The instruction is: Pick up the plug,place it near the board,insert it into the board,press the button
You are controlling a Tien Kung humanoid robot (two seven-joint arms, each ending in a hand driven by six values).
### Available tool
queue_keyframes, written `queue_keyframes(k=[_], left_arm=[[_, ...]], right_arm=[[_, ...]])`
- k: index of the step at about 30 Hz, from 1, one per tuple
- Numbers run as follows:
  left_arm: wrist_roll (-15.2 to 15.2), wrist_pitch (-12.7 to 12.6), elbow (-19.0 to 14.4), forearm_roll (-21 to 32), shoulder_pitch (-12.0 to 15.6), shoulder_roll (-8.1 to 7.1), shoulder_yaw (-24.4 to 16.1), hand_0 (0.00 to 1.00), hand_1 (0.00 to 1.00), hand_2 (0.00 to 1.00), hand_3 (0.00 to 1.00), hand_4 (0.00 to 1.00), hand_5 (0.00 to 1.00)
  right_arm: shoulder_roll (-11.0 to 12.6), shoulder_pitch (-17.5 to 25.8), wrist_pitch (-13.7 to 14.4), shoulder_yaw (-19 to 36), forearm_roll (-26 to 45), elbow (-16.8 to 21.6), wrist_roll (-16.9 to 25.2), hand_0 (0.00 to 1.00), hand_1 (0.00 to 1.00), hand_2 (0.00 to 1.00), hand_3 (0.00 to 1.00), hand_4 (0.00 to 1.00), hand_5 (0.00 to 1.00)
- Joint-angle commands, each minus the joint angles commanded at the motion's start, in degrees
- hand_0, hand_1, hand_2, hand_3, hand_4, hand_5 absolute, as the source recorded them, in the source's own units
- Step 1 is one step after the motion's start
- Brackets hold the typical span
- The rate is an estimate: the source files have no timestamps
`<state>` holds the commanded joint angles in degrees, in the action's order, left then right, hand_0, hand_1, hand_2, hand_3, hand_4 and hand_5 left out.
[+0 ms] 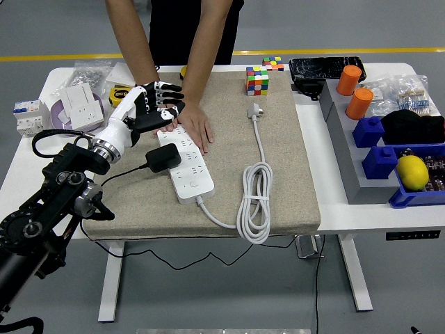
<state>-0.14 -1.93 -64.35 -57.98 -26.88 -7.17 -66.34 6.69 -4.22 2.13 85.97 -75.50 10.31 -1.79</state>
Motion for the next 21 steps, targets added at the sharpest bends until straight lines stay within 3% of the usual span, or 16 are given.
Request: queue_keyframes(k=[5,6,7,12,13,17,21], left_arm=[[0.79,-0.44,3.81,-3.38,-0.45,0.53,-0.16,0.659,0.737,0.611,0.599,0.702,0.002],[1.23,-0.38,4.4,-5.55,-0.44,0.49,-0.21,0.659,0.737,0.611,0.599,0.702,0.002],[1.82,-0.27,4.97,-7.62,-0.36,0.37,-0.15,0.669,0.742,0.634,0.645,0.882,0.072],[3.35,0.74,6.78,-19.68,-0.45,-0.03,1.0,0.669,0.742,0.634,0.645,0.882,0.072],[3.52,1.12,7.11,-22.66,-0.56,-0.07,1.32,0.692,0.751,0.661,0.687,0.968,0.113],[4.09,2.8,7.88,-31.7,-0.78,-0.1,2.39,0.692,0.751,0.661,0.687,0.968,0.113],[4.48,4.02,7.55,-35.83,-0.58,-0.12,3.31,0.7,0.771,0.72,0.739,0.998,0.155]], right_arm=[[-0.05,-0.02,-0.03,-0.23,0.12,0.0,0.07,0.831,0.754,0.742,0.766,0.998,0.818],[-0.04,-0.01,-0.03,-0.31,0.16,0.0,0.08,0.831,0.754,0.742,0.766,0.998,0.818],[-0.01,0.03,-0.02,-0.38,0.2,0.0,0.08,0.83,0.754,0.742,0.766,0.998,0.819],[0.09,0.18,0.01,-0.44,0.1,0.0,-0.1,0.83,0.754,0.742,0.766,0.998,0.819],[0.09,0.18,0.01,-0.45,0.08,0.0,-0.13,0.83,0.753,0.742,0.766,0.998,0.819],[0.16,0.09,0.01,-0.7,0.28,0.0,-0.02,0.83,0.753,0.742,0.766,0.998,0.819],[0.22,0.17,0.01,-0.74,0.27,0.0,-0.04,0.829,0.753,0.742,0.766,0.998,0.817]])
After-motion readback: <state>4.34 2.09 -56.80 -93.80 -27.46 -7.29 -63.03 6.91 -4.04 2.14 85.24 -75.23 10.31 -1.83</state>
